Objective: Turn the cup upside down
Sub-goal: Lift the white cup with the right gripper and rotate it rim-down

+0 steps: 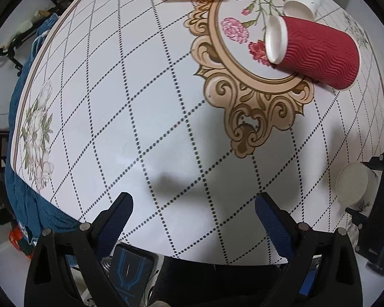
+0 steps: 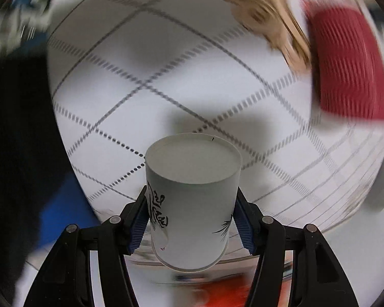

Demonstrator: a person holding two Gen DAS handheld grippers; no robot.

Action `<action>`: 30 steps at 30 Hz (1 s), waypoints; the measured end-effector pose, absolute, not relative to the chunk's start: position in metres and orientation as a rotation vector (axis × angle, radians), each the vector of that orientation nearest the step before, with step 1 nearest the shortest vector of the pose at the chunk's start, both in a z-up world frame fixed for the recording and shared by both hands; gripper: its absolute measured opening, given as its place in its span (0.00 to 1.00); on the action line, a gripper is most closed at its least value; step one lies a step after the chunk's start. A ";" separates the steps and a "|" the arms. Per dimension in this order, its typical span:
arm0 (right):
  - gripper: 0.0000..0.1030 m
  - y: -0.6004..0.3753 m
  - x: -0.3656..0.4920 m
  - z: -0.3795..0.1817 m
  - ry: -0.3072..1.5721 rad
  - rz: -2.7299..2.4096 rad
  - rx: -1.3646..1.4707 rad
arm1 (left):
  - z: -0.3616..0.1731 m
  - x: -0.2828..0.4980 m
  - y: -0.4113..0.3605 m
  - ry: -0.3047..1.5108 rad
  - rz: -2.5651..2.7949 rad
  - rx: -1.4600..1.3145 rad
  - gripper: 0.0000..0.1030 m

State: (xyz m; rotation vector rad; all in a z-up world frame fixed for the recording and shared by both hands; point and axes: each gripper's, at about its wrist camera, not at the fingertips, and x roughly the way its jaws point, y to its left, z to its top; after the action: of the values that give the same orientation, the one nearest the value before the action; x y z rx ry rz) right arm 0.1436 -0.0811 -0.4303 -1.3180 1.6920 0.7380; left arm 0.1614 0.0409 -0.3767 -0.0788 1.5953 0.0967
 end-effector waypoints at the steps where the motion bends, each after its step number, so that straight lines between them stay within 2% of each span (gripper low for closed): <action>1: 0.61 -0.086 0.151 -0.432 1.738 0.701 -1.248 | -0.376 0.162 0.038 1.595 0.093 -0.075 0.95; 10: 0.61 -0.115 0.175 -0.444 1.974 0.562 -0.869 | -0.373 0.171 0.016 1.597 0.062 -0.050 0.95; 17: 0.61 -0.126 0.189 -0.451 2.088 0.476 -0.560 | -0.372 0.167 0.001 1.600 0.051 -0.040 0.95; 24: 0.63 -0.143 0.216 -0.456 2.122 0.396 -0.402 | -0.374 0.165 0.001 1.602 0.042 -0.036 0.95; 27: 0.69 -0.161 0.221 -0.457 2.143 0.345 -0.339 | -0.374 0.167 0.000 1.601 0.040 -0.031 0.95; 28: 0.80 -0.164 0.225 -0.455 2.135 0.340 -0.323 | -0.374 0.166 -0.001 1.599 0.039 -0.031 0.95; 29: 0.85 -0.167 0.229 -0.453 2.124 0.345 -0.317 | -0.375 0.167 0.000 1.599 0.038 -0.031 0.95; 30: 0.85 -0.167 0.234 -0.450 2.106 0.348 -0.321 | -0.375 0.167 0.000 1.598 0.036 -0.029 0.95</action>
State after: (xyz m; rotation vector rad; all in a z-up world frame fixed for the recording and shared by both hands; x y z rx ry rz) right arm 0.2336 -0.1671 -0.4499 -0.3210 2.1056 0.3483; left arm 0.1667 -0.0004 -0.3745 -0.0293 1.5981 0.0357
